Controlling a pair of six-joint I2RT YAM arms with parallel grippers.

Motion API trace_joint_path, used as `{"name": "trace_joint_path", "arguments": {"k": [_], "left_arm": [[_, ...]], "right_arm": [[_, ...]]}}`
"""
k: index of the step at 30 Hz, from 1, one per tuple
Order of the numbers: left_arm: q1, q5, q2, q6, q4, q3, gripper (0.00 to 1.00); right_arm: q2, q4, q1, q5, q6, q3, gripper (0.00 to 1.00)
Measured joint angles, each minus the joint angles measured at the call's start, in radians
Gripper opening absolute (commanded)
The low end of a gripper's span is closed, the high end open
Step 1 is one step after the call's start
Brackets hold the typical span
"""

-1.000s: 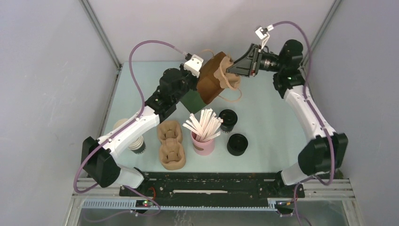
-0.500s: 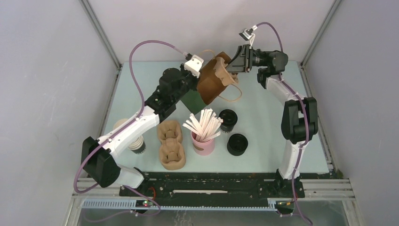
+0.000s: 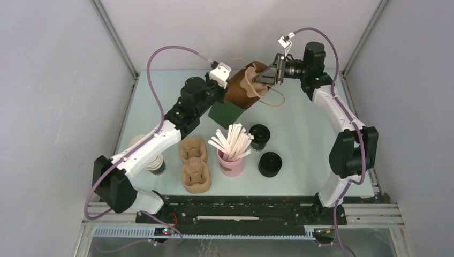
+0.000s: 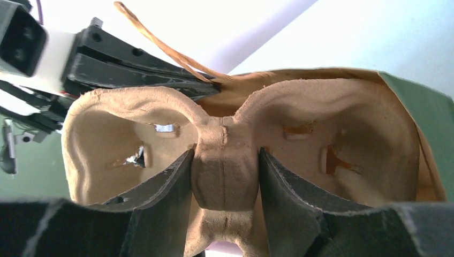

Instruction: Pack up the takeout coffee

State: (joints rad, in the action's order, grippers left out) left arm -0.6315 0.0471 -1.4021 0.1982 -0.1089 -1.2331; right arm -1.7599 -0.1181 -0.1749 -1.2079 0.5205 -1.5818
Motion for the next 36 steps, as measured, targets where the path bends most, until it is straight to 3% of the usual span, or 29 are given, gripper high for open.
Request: {"name": "trace_joint_path", "arguments": {"k": [7,15,27,36], "left_arm": [[0.0,-0.004,0.0,-0.014,0.002,0.0,0.0],[0.0,-0.01,0.0,-0.03,0.002,0.0,0.0],[0.002,-0.025,0.0,-0.068,0.018,0.0,0.0],[0.002,-0.045,-0.014,-0.113,0.043,0.0,0.0]], "right_arm": [[-0.003,0.364,-0.041,0.163,-0.344,-0.073,0.57],[-0.003,0.6,-0.172,0.457,-0.554,-0.168,0.58],[0.02,0.658,-0.289,0.829,-0.734,-0.183,0.56],[0.02,0.684,-0.301,0.916,-0.784,-0.183,0.55]]}}
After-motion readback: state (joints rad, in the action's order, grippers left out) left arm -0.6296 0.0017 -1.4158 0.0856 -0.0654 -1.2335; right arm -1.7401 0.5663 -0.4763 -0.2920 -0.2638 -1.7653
